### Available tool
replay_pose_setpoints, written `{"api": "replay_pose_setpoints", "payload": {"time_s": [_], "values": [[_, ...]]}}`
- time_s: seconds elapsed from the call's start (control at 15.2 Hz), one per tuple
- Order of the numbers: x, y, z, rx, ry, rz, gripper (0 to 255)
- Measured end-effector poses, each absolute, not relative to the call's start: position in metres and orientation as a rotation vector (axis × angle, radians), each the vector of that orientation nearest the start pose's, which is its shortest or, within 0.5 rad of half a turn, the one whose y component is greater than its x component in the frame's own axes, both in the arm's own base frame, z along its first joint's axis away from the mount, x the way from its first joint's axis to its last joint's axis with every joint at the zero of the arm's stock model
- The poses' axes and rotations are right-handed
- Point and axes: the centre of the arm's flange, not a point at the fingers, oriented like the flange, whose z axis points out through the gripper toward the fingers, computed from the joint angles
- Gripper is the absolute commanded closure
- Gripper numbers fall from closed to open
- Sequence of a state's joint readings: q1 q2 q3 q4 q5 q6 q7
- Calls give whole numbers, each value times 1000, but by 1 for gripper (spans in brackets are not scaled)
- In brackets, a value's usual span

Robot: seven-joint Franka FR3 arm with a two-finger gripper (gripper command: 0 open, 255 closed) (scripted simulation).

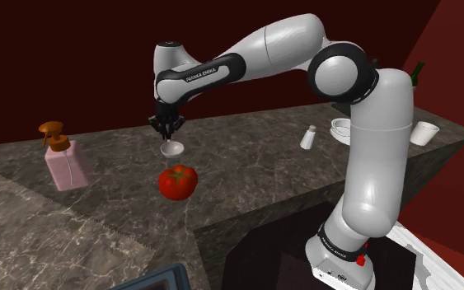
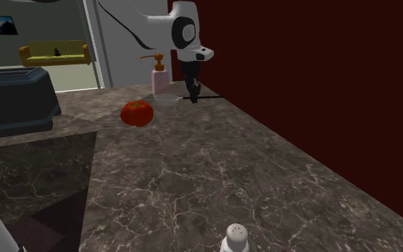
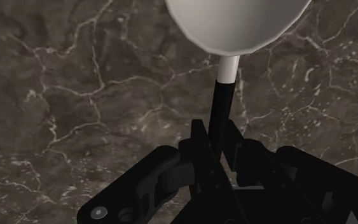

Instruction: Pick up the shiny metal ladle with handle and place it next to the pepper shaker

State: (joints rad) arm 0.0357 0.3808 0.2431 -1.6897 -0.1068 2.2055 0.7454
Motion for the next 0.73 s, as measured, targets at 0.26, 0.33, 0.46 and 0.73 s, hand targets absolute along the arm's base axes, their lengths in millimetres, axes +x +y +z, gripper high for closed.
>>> {"api": "replay_pose_setpoints", "payload": {"time_s": [0.26, 0.33, 0.46, 0.73], "values": [[652, 164, 417, -2993, 658, -199, 255], [651, 165, 424, -2993, 659, -199, 255], [651, 164, 434, -2993, 658, -199, 255], [651, 165, 455, -2994, 658, -199, 255]]}}
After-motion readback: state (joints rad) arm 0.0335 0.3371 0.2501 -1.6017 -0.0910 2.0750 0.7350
